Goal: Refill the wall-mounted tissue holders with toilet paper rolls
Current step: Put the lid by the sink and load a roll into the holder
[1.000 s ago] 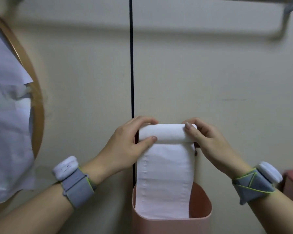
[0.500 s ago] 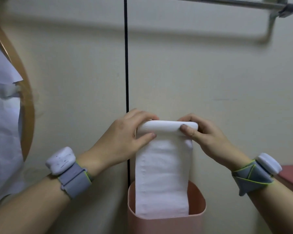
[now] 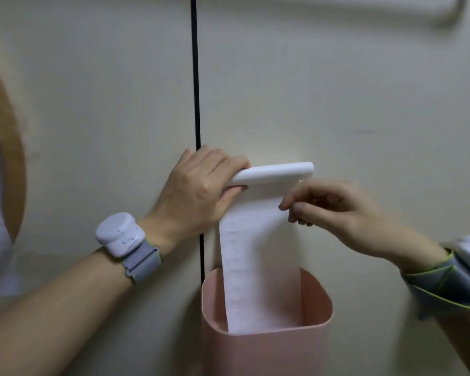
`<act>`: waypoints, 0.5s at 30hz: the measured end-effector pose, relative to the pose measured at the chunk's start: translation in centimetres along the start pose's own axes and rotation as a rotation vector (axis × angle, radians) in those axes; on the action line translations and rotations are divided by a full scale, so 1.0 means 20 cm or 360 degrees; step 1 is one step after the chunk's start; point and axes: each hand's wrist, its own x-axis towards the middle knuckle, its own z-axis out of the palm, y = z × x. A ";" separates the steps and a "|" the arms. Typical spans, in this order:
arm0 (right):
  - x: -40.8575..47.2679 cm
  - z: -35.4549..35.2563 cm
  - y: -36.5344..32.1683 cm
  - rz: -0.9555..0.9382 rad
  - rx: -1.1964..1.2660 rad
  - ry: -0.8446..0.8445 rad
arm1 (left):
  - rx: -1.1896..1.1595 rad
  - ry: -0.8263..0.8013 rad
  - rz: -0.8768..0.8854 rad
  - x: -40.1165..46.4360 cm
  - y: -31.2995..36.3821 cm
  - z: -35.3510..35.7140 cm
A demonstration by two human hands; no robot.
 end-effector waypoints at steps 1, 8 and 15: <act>-0.01 0.04 0.01 0.0061 -0.0012 -0.0173 | 0.0003 0.0006 0.0015 -0.01 0.00 0.01; 0.03 0.26 0.06 0.0320 -0.0156 -0.0943 | -0.0078 0.0025 0.0154 -0.09 0.00 0.08; 0.07 0.40 0.09 0.0524 -0.0162 -0.1564 | -0.0126 0.0126 0.0200 -0.13 0.02 0.13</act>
